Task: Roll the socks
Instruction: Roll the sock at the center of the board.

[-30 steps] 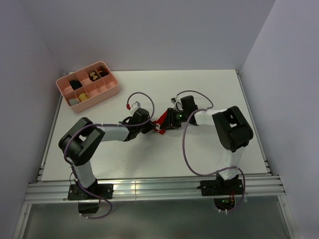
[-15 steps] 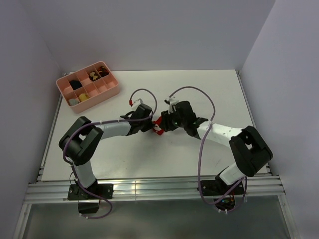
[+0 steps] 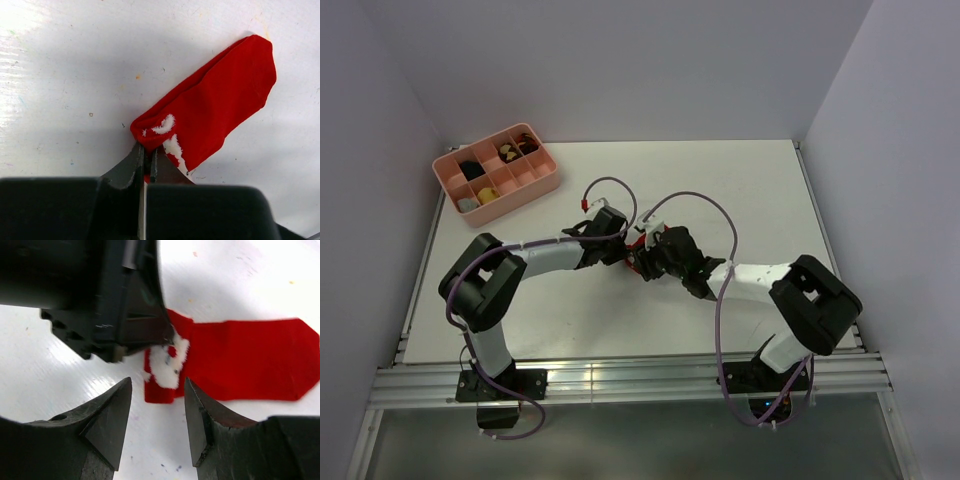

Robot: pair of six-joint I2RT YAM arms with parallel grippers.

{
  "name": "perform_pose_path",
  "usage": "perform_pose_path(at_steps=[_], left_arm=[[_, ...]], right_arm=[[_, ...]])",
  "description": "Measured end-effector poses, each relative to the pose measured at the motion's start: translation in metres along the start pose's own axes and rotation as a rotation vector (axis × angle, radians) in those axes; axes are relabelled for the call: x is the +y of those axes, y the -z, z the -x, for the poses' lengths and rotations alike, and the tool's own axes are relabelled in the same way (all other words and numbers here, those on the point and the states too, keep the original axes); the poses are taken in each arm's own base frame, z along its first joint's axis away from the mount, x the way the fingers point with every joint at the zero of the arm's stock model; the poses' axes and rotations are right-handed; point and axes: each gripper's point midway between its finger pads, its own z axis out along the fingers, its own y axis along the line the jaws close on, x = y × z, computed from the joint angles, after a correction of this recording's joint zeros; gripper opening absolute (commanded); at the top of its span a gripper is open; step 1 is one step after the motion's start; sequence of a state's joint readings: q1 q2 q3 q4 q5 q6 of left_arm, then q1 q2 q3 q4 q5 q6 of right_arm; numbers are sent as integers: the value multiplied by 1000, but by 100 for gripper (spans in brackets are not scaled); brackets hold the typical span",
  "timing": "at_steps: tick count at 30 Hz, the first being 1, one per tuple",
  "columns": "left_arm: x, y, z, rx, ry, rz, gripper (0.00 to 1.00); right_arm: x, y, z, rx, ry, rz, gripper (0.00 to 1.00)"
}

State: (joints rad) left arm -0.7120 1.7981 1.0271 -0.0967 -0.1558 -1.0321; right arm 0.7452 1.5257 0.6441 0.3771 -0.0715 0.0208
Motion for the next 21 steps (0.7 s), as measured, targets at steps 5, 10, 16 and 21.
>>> perform_pose_path(at_steps=[5, 10, 16, 21], left_arm=[[0, 0, -1, 7, 0, 2, 1], [0, 0, -1, 11, 1, -1, 0], [1, 0, -1, 18, 5, -3, 1], [1, 0, 0, 21, 9, -4, 1]], right_arm=[[11, -9, -5, 4, 40, 15, 54], [13, -18, -14, 32, 51, 14, 54], [9, -25, -18, 45, 55, -4, 49], [3, -30, -22, 64, 55, -38, 41]])
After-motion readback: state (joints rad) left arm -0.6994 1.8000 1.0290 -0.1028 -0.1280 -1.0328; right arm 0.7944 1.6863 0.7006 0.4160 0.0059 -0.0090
